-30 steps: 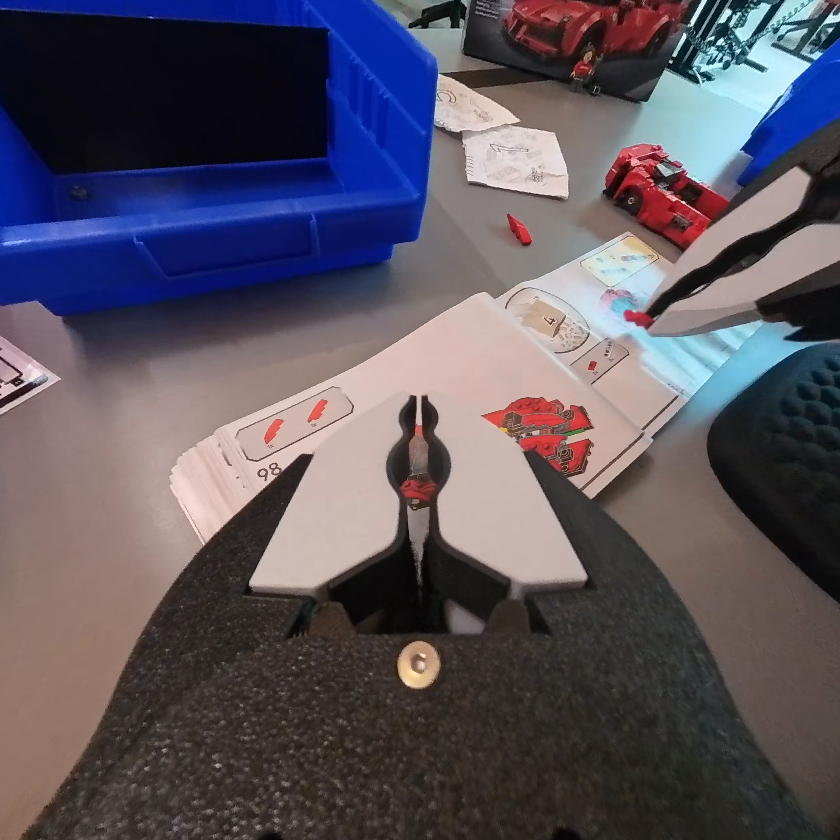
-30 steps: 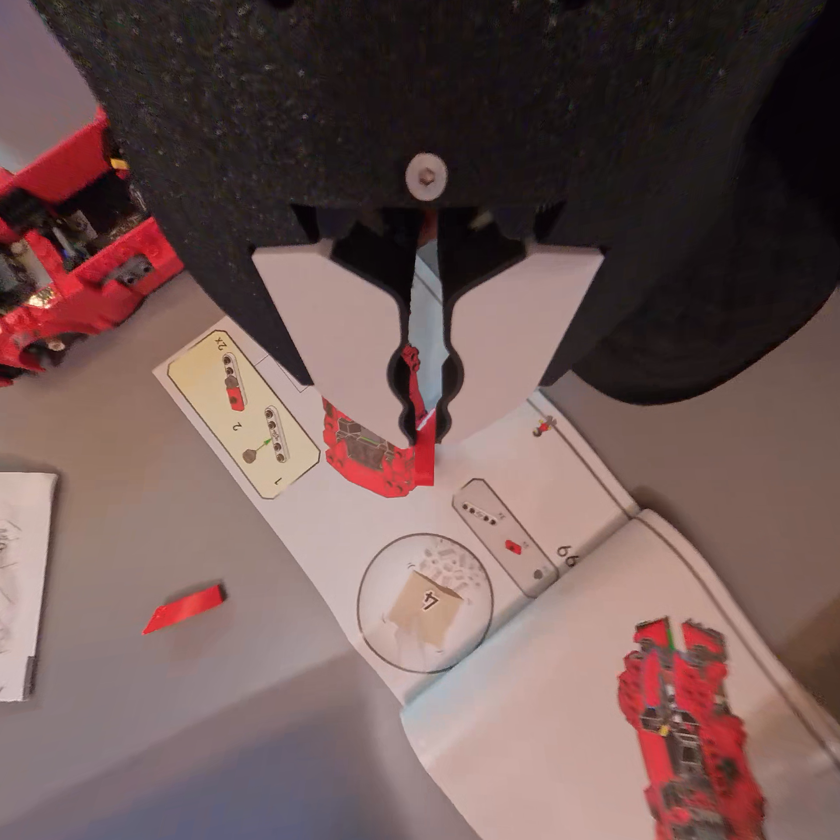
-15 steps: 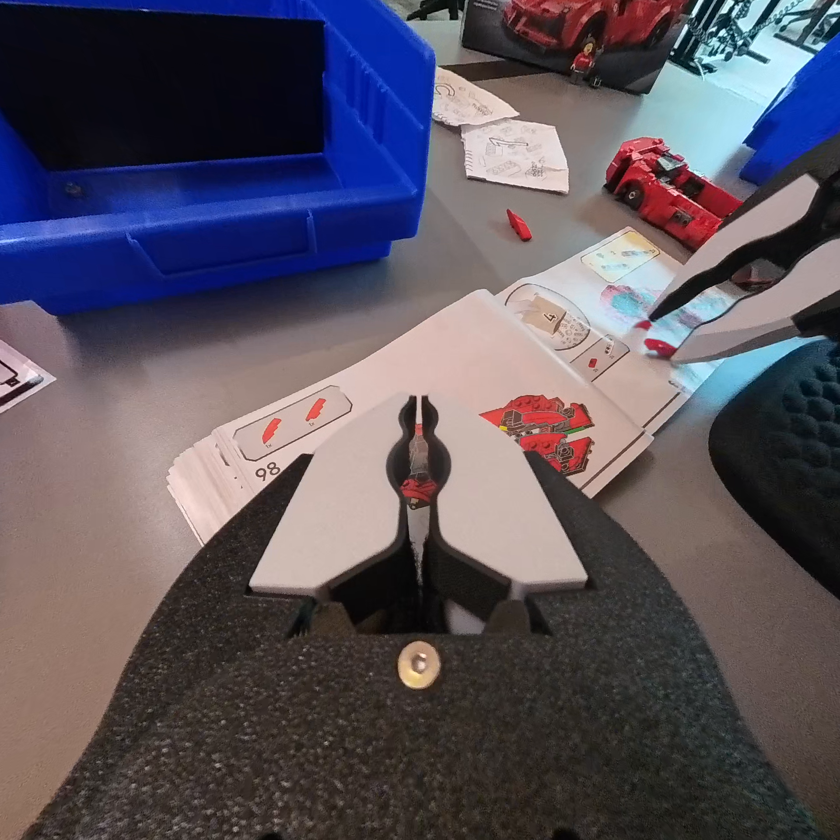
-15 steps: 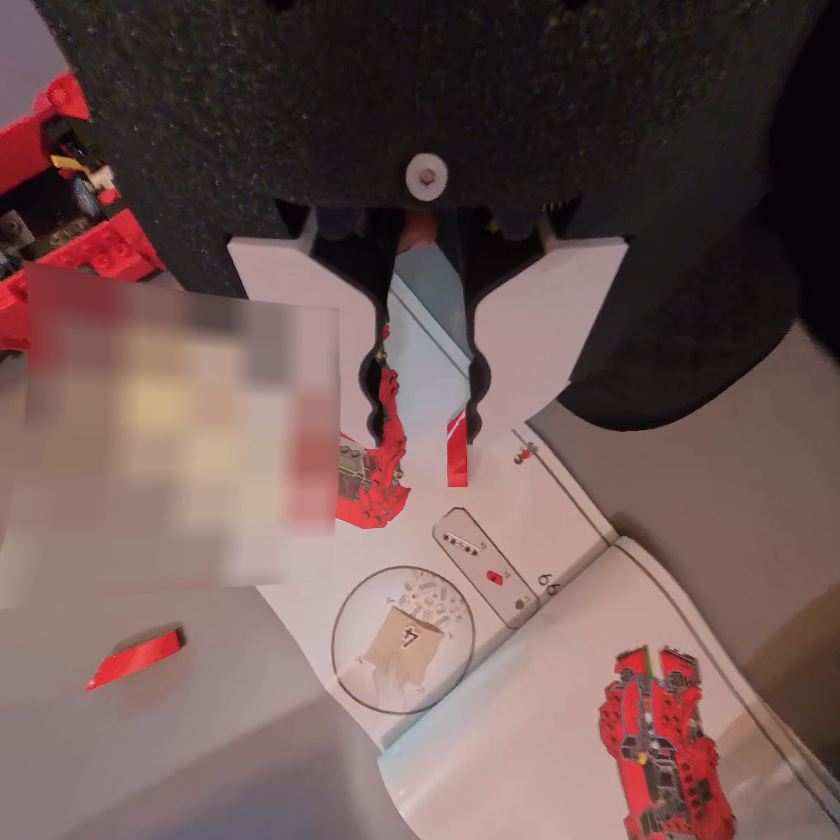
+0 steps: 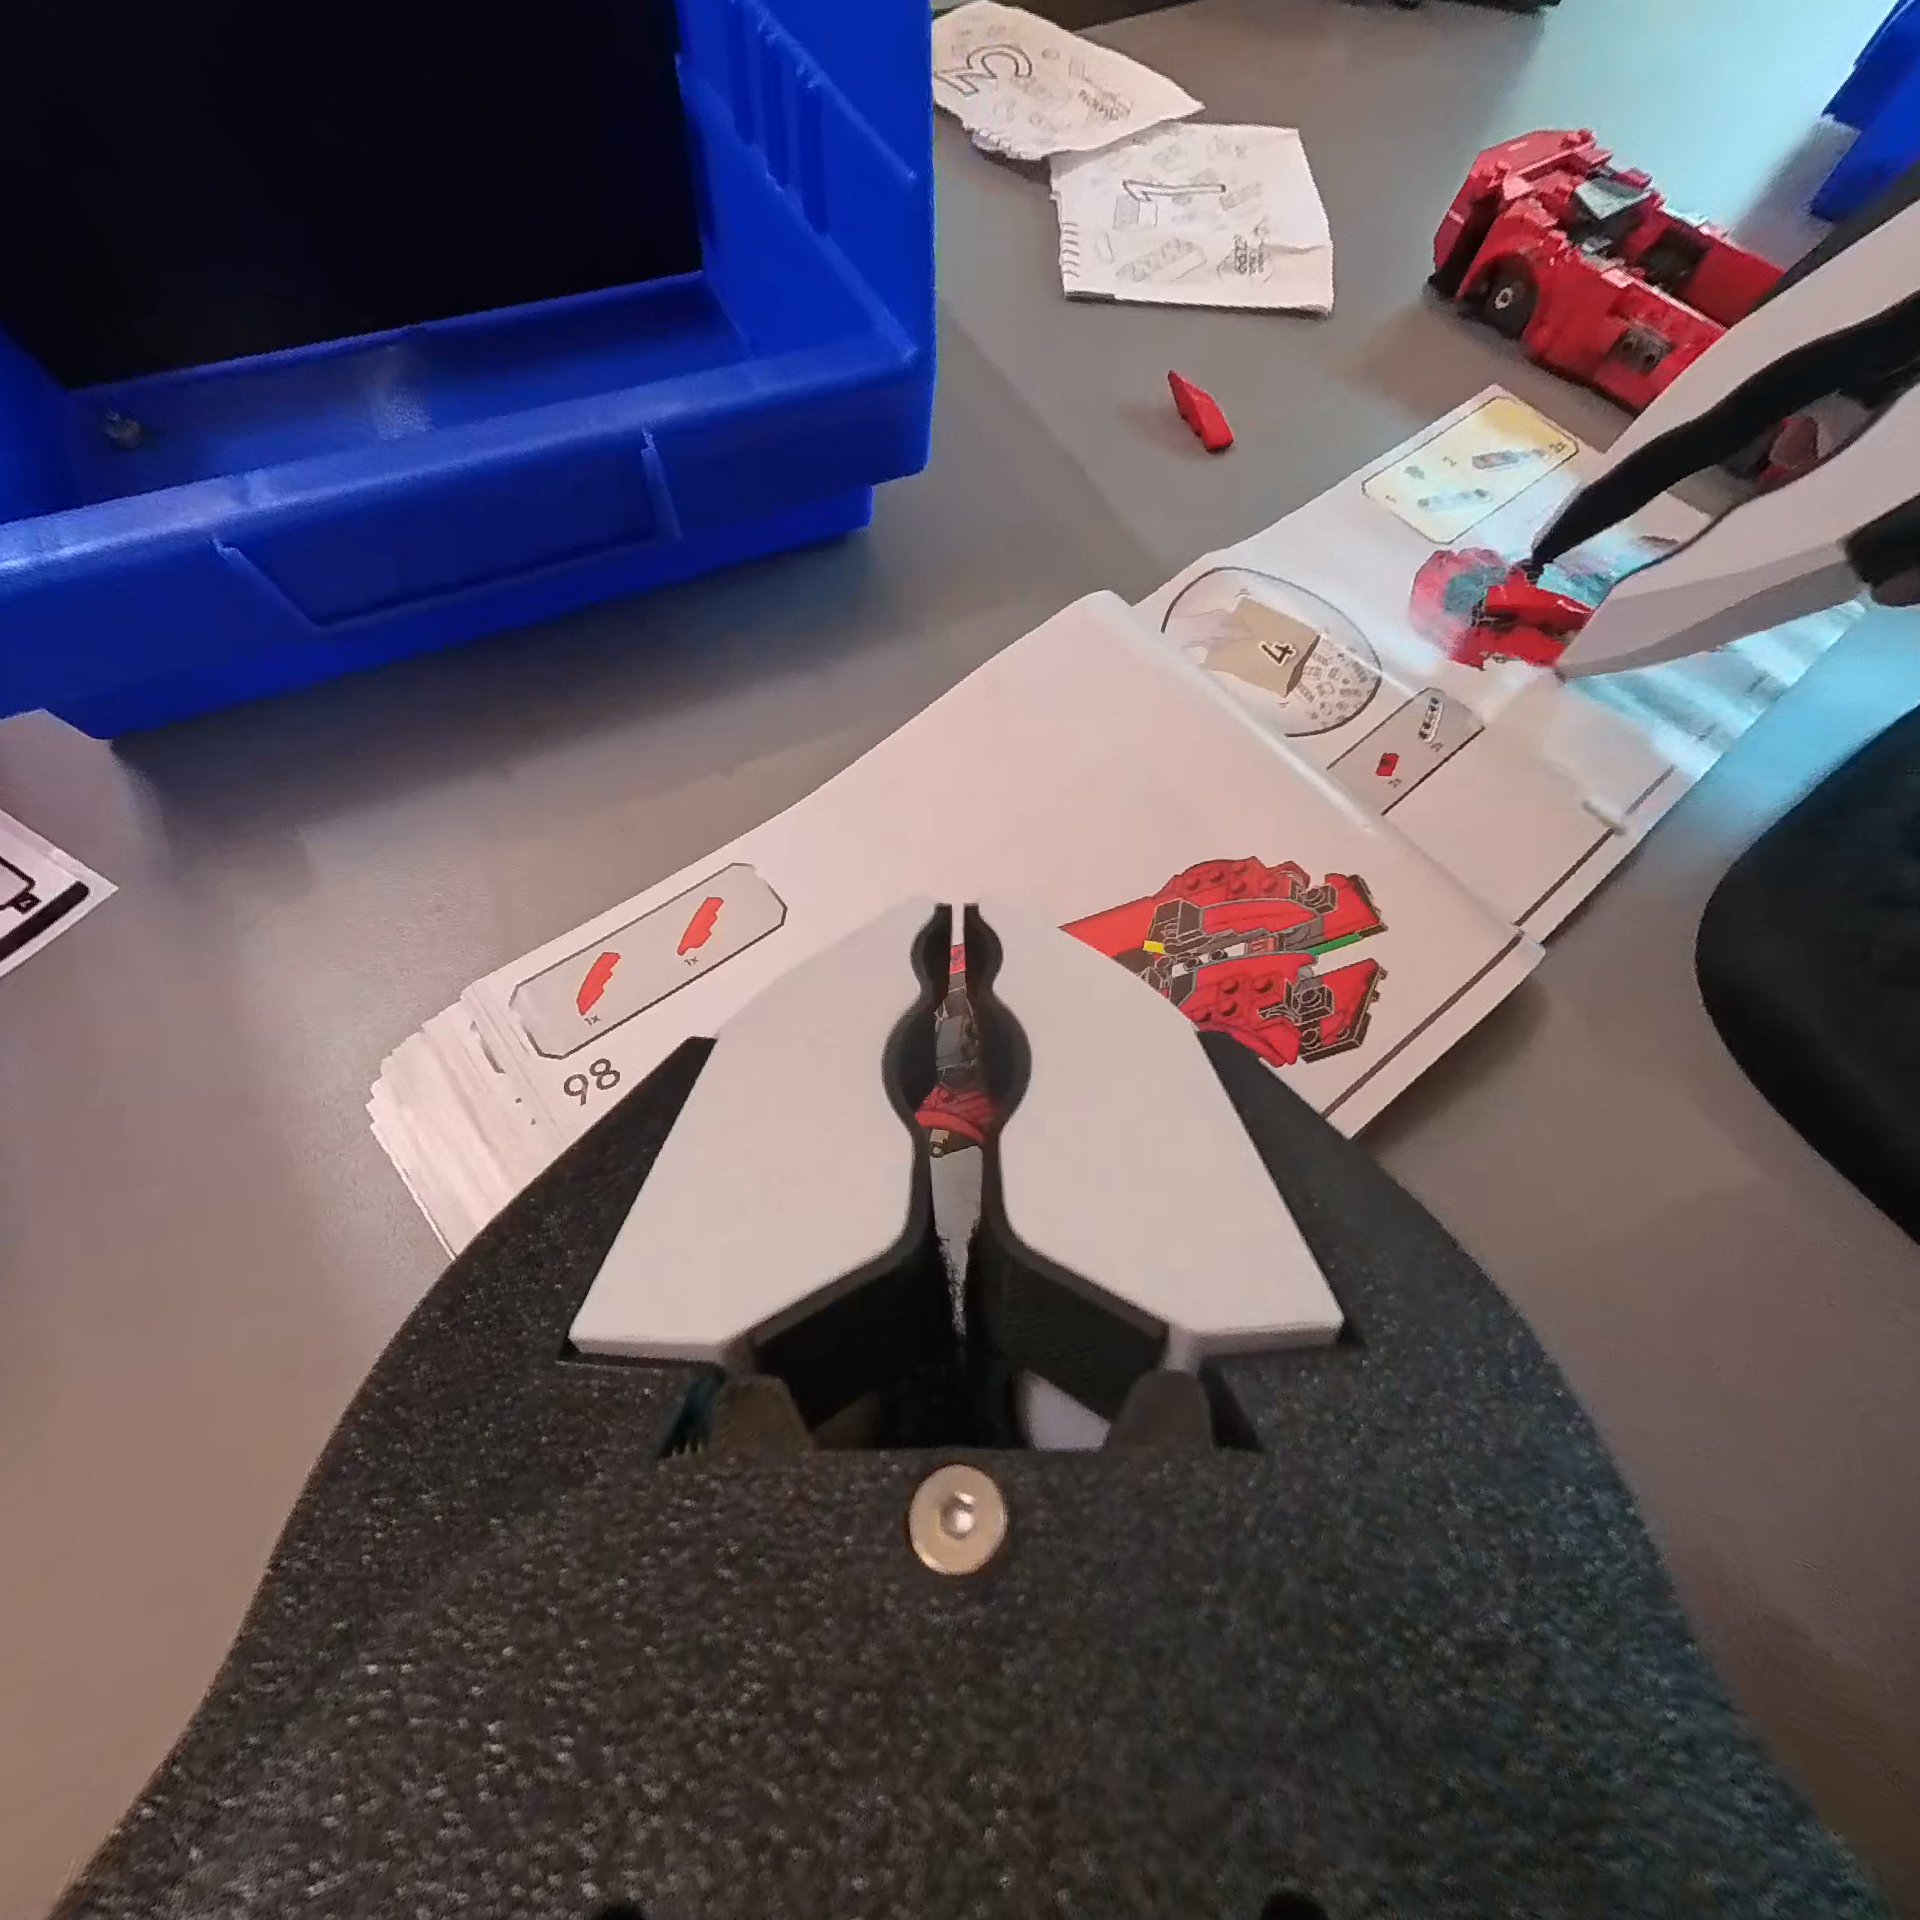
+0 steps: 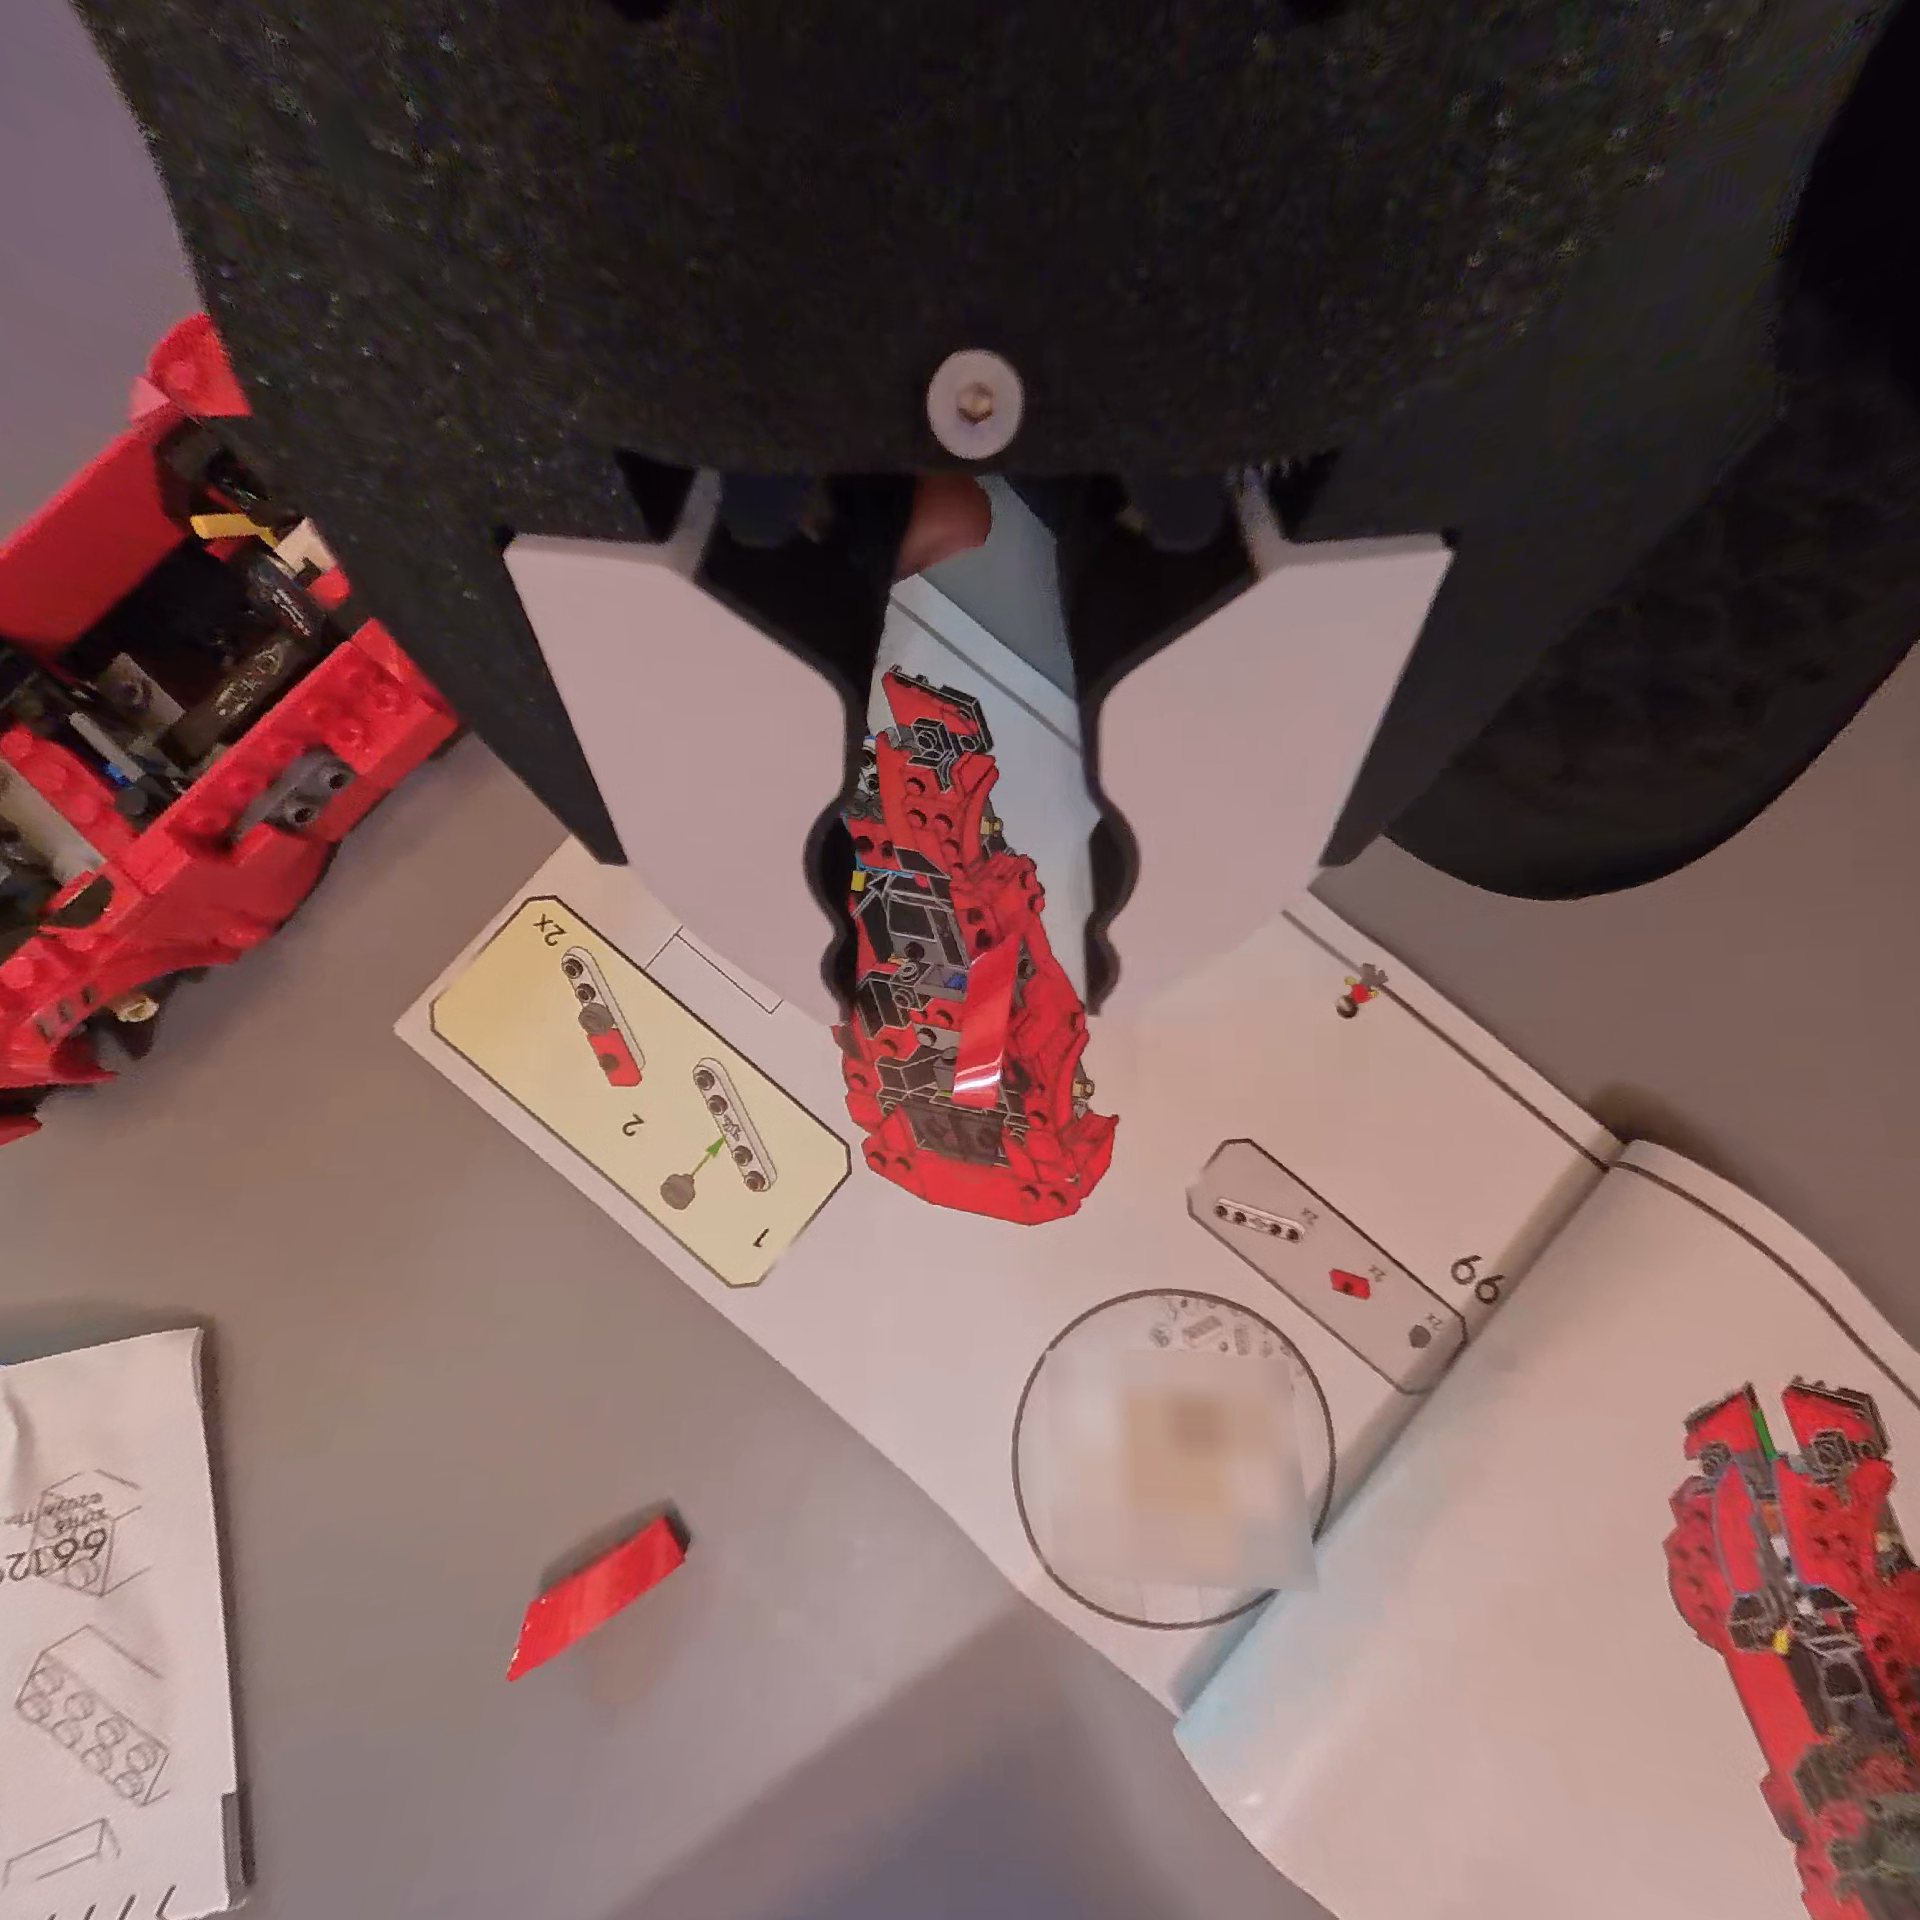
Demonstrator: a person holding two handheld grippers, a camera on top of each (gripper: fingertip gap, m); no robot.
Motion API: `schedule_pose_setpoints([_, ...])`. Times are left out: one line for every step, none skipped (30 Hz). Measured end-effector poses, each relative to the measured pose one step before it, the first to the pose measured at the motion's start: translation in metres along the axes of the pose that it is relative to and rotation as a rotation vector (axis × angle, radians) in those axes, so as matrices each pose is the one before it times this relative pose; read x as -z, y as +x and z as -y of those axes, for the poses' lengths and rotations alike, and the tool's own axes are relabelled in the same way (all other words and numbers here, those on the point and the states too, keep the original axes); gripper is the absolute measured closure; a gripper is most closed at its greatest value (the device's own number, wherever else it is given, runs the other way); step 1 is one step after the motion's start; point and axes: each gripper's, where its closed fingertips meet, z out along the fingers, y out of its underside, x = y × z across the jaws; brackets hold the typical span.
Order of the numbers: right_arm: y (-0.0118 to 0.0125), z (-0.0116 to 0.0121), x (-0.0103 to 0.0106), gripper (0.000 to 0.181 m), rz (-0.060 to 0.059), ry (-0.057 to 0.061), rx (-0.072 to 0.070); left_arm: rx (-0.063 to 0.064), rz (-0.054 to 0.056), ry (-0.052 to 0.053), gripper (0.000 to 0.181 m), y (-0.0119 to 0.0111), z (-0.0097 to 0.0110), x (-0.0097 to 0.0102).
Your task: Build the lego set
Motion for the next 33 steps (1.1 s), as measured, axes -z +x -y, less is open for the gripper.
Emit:
schedule_pose_setpoints([-0.00113,0.00043,0.00151,0.134,0.0157,0.004,-0.0001,-0.001,0.0004,-0.0028,0.18,0.00003,-0.00034,-0.00024])
schedule_pose_setpoints([0.0,0.00133,0.00346,0.134,0.016,0.0073,0.0087,-0.0001,-0.0004,-0.0007,0.18,0.00009,-0.00011,-0.00011])
schedule_pose_setpoints([0.00205,0.00344,0.00593,0.138,0.0123,0.0129,0.0169,0.0008,-0.0006,0.0014,0.18,0.0,0.00018,0.0001])
schedule_pose_setpoints([0.0051,0.00536,0.00827,0.144,0.0041,0.0115,0.0267,0.0019,-0.0009,0.0022,0.18,-0.00012,0.00027,0.00028])
schedule_pose_setpoints([0.00763,0.00692,0.0094,0.15,-0.0018,0.0024,0.0366,0.0031,-0.0019,0.0017,0.18,-0.00008,0.00012,0.00009])
schedule_pose_setpoints([0.00826,0.0073,0.00907,0.152,0.0027,-0.0132,0.0464,0.0037,-0.0033,0.0005,0.18,0.00006,0.00007,0.00003])
schedule_pose_setpoints([0.00923,0.00695,0.00743,0.152,0.0056,-0.0275,0.0509,0.0032,-0.0047,0.0003,0.18,0.00021,0.00004,0.00004])
schedule_pose_setpoints([0.01029,0.00658,0.00437,0.15,0.0071,-0.0335,0.0499,0.0026,-0.0046,0.0012,0.18,0.00024,0.00015,0.00018])
schedule_pose_setpoints([0.00989,0.00619,0.00057,0.147,0.0159,-0.0333,0.0527,0.0019,-0.004,0.0026,0.18,0.00028,0.00033,0.00026])
schedule_pose_setpoints([0.00576,0.00536,-0.00328,0.147,0.0417,-0.0307,0.0698,0.0011,-0.002,0.0041,0.18,0.0001,0.00038,0.00038])
schedule_pose_setpoints([0.00099,0.00447,-0.00616,0.147,0.0678,-0.0217,0.0837,0.0007,0.0009,0.0059,0.18,-0.00018,0.00063,0.00059])
schedule_pose_setpoints([0.0012,0.00431,-0.00783,0.147,0.06,-0.01,0.0823,0.0006,0.0025,0.0071,0.18,-0.00035,0.00083,0.00063])
schedule_pose_setpoints([0.0051,0.00249,-0.00882,0.148,0.0282,-0.0136,0.0764,0.0012,0.0019,0.0057,0.18,-0.00032,0.00066,0.00053])
schedule_pose_setpoints([0.0057,0.00116,-0.00869,0.148,0.0164,-0.0167,0.0712,0.0021,0.0003,0.0033,0.18,-0.00018,0.00033,0.00037])
schedule_pose_setpoints([0.00447,0.00094,-0.00767,0.149,0.0188,-0.0136,0.0723,0.0025,0.0002,0.0027,0.18,-0.00031,0.00035,0.00029])
schedule_pose_setpoints([0.00553,0.00081,-0.00586,0.152,0.0053,-0.0126,0.0822,0.0025,0.0008,0.0025,0.18,-0.0003,0.00025,0.00021])
schedule_pose_setpoints([0.0057,0.00199,-0.00399,0.154,-0.0063,0.0016,0.0903,0.0021,0.0006,0.0017,0.18,-0.00025,0.0002,0.00016])
schedule_pose_setpoints([0.0061,0.00263,-0.0026,0.157,-0.0122,0.0089,0.092,0.0016,0.0004,0.0006,0.18,-0.00021,0.00004,0.00007])
schedule_pose_setpoints([0.00423,0.00314,-0.00183,0.158,-0.0021,0.0124,0.0827,0.0013,0.0002,-0.0012,0.18,-0.00023,-0.00003,-0.00008])
schedule_pose_setpoints([0.00377,0.00277,-0.00138,0.159,0.0013,0.0079,0.0691,0.0008,-0.0004,-0.0029,0.18,-0.00001,-0.0003,-0.00032])
schedule_pose_setpoints([0.00442,0.00108,-0.00147,0.159,-0.0026,-0.0036,0.0578,0.0001,-0.0001,-0.0035,0.18,0.0,-0.00036,-0.00032])
schedule_pose_setpoints([0.00304,0.00028,-0.0019,0.159,0.0053,-0.0084,0.0462,-0.0006,0.0005,-0.0028,0.18,-0.00005,-0.00037,-0.00021])
schedule_pose_setpoints([0.00074,-0.0015,-0.00267,0.159,0.0197,-0.0191,0.0316,-0.0012,0.0007,-0.0022,0.18,-0.00002,-0.00019,-0.00024])
schedule_pose_setpoints([-0.00055,-0.00384,-0.00354,0.159,0.027,-0.034,0.0186,-0.0014,0.0005,-0.0019,0.18,0.00012,-0.00018,-0.00022])
schedule_pose_setpoints([-0.00098,-0.00376,-0.00363,0.159,0.0229,-0.0325,0.0133,-0.0012,0.0006,-0.0014,0.18,-0.00003,-0.00019,-0.00011])
schedule_pose_setpoints([0.00009,-0.00222,-0.00343,0.159,0.008,-0.0209,0.011,-0.0011,0.0003,-0.0006,0.18,0.00007,-0.00005,-0.00003])
schedule_pose_setpoints([0.00111,-0.00068,-0.00281,0.162,-0.006,-0.0101,0.0083,-0.001,0.0,0.0005,0.18,0.00007,0.00011,0.00006])
schedule_pose_setpoints([-0.00037,-0.00011,-0.00257,0.165,-0.0009,-0.0032,0.0053,-0.0006,-0.0001,0.0009,0.18,0.00001,0.00006,0.00002])
schedule_pose_setpoints([-0.00034,-0.00046,-0.00241,0.171,-0.0052,-0.0053,-0.003,-0.0002,-0.001,0.0007,0.18,0.00016,0.00013,0.00008])
schedule_pose_setpoints([0.00031,-0.0008,-0.00112,0.172,-0.0138,-0.0066,-0.0161,0.0001,-0.0014,0.0004,0.18,0.0001,0.00012,0.00006])
schedule_pose_setpoints([-0.0001,-0.00045,0.00103,0.172,-0.0143,-0.0048,-0.0376,-0.0002,-0.0017,0.0007,0.18,0.00016,0.00003,0.00007])
schedule_pose_setpoints([0.00049,-0.00228,0.00282,0.172,-0.0223,-0.0181,-0.0717,-0.0008,-0.0018,0.0016,0.18,0.00017,0.00018,0.00013])
schedule_pose_setpoints([-0.00035,-0.00267,0.00508,0.173,-0.026,-0.0218,-0.0979,-0.0013,-0.0017,0.002,0.18,0.0003,0.00024,0.00027])
